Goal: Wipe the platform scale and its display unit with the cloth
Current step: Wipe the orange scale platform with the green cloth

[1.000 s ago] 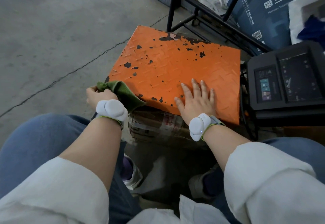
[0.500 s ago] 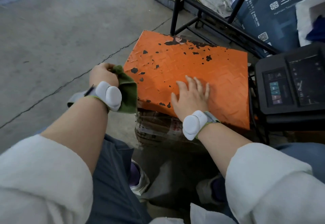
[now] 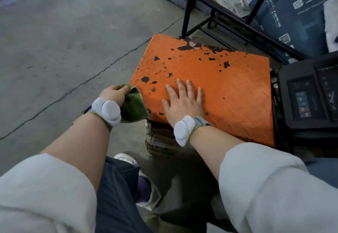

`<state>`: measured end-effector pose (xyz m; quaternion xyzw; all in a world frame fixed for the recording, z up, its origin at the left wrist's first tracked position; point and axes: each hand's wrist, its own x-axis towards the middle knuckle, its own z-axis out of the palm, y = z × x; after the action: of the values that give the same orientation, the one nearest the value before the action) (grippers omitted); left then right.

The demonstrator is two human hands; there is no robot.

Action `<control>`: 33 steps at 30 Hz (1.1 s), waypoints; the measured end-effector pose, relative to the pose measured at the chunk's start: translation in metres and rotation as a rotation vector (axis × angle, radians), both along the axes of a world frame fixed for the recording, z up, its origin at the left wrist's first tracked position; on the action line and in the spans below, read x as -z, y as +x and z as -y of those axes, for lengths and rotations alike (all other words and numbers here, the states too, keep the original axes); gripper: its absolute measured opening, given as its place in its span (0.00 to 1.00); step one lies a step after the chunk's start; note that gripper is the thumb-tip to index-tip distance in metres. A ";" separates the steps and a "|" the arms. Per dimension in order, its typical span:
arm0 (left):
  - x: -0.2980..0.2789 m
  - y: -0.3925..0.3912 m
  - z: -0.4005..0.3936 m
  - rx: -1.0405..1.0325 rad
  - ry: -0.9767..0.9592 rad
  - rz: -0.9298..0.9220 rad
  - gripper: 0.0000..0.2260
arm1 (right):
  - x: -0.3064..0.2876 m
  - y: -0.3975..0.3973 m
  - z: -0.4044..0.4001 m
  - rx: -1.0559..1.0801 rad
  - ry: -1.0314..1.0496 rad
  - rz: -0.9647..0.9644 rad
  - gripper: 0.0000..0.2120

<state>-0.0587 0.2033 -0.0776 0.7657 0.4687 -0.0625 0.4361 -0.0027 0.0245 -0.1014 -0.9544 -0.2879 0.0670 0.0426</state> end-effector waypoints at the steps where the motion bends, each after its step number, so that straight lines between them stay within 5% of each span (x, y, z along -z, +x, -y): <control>1: 0.001 -0.002 -0.001 -0.008 -0.004 0.022 0.18 | 0.000 0.000 0.000 -0.003 0.004 0.001 0.25; 11: 0.009 -0.015 0.002 -0.100 0.039 0.199 0.14 | -0.012 0.012 -0.023 0.029 0.048 0.016 0.26; 18: 0.016 -0.009 -0.004 -0.155 -0.136 0.033 0.19 | -0.012 0.046 -0.037 0.027 -0.029 -0.019 0.29; 26: 0.013 -0.010 0.002 -0.084 0.023 0.368 0.15 | 0.002 0.051 -0.031 0.078 -0.092 0.012 0.30; 33: 0.015 -0.006 -0.005 -0.043 -0.014 -0.060 0.19 | 0.004 0.052 -0.029 0.081 -0.078 0.038 0.30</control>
<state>-0.0650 0.2082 -0.0928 0.7502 0.4974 -0.0792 0.4284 0.0491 0.0534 -0.1050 -0.9672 -0.2470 0.0583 0.0026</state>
